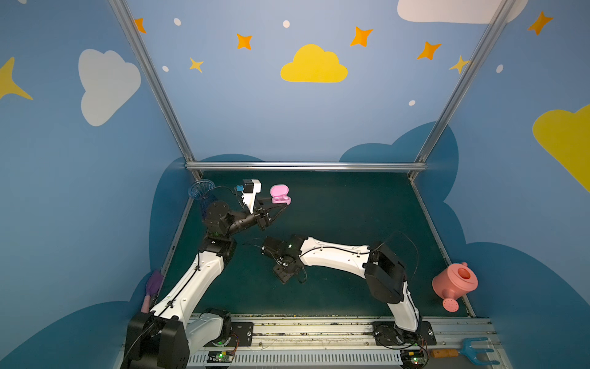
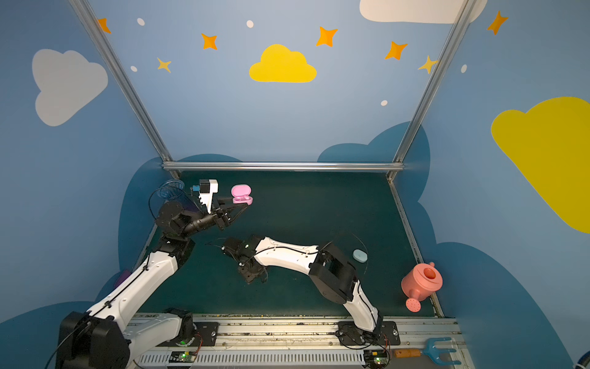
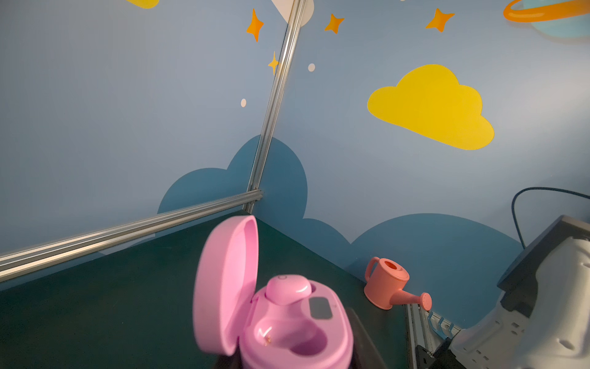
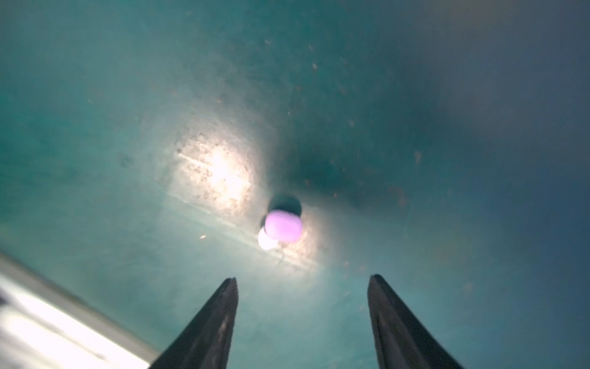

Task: Insert wireless bluetooth earbuds into charging case
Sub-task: Rotate the wireless bluetooth earbud at the bottom-center of the table, then pick up the wireless bluetooth earbud from the bottom-center of the table.

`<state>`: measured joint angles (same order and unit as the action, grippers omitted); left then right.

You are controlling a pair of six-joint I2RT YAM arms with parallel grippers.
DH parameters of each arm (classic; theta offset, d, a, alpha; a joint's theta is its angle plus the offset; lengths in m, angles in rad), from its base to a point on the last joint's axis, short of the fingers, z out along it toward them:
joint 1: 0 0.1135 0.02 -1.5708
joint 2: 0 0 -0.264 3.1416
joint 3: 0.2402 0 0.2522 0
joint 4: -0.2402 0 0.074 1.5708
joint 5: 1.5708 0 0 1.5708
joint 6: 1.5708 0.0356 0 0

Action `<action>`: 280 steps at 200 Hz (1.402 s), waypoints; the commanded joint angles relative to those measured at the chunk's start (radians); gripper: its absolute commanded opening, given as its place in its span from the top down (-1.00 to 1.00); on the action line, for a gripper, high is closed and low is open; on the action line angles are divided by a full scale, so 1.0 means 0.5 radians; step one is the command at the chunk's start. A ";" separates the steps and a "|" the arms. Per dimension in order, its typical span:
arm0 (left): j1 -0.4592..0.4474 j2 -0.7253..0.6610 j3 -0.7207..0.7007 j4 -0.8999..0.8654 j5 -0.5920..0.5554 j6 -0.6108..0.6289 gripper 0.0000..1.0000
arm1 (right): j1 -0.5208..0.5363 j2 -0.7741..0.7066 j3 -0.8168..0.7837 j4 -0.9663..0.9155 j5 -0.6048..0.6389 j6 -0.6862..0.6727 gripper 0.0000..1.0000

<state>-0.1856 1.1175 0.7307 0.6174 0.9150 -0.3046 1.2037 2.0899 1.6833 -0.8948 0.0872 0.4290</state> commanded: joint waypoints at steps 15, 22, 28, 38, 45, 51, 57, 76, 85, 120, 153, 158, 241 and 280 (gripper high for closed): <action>0.023 -0.011 0.020 0.050 0.021 -0.023 0.82 | -0.027 -0.032 0.039 -0.067 -0.320 0.339 -0.16; 0.022 -0.009 0.014 0.061 0.016 -0.035 0.82 | -0.027 -0.021 0.039 -0.059 -0.343 0.358 -0.16; 0.024 -0.013 0.006 0.069 0.014 -0.048 0.82 | -0.030 -0.010 0.041 -0.056 -0.354 0.369 -0.16; 0.023 -0.022 -0.009 0.079 0.000 -0.065 0.82 | -0.030 0.012 0.050 -0.046 -0.367 0.379 -0.16; 0.023 -0.033 -0.018 0.083 -0.011 -0.077 0.82 | -0.032 0.028 0.062 -0.045 -0.378 0.383 -0.15; 0.024 -0.044 -0.033 0.085 -0.023 -0.089 0.82 | -0.037 0.044 0.074 -0.045 -0.384 0.387 -0.15; 0.024 -0.058 -0.046 0.082 -0.028 -0.101 0.82 | -0.041 0.059 0.086 -0.045 -0.393 0.392 -0.15; 0.025 -0.139 -0.101 0.023 -0.067 -0.107 0.81 | -0.063 0.105 0.114 -0.057 -0.437 0.412 -0.14; 0.025 -0.189 -0.132 -0.026 -0.094 -0.093 0.81 | -0.070 0.117 0.116 -0.055 -0.440 0.421 -0.13; 0.036 -0.347 -0.208 -0.225 -0.201 -0.010 0.82 | -0.091 0.184 0.158 -0.063 -0.432 0.436 -0.11; 0.115 -0.337 -0.228 -0.224 -0.197 -0.010 0.83 | -0.110 0.240 0.201 -0.070 -0.447 0.434 -0.10; 0.126 -0.328 -0.226 -0.213 -0.187 -0.021 0.83 | -0.112 0.250 0.211 -0.069 -0.450 0.434 -0.10; 0.191 -0.302 -0.231 -0.164 -0.149 -0.053 0.82 | -0.120 0.358 0.335 -0.106 -0.561 0.391 -0.07; 0.196 -0.290 -0.231 -0.161 -0.148 -0.056 0.83 | -0.116 0.389 0.373 -0.096 -0.596 0.362 -0.07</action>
<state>-0.0914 0.9760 0.6231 0.5137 0.8280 -0.3313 1.1450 2.2627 1.8355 -0.9180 -0.1898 0.6250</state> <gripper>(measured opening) 0.382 0.537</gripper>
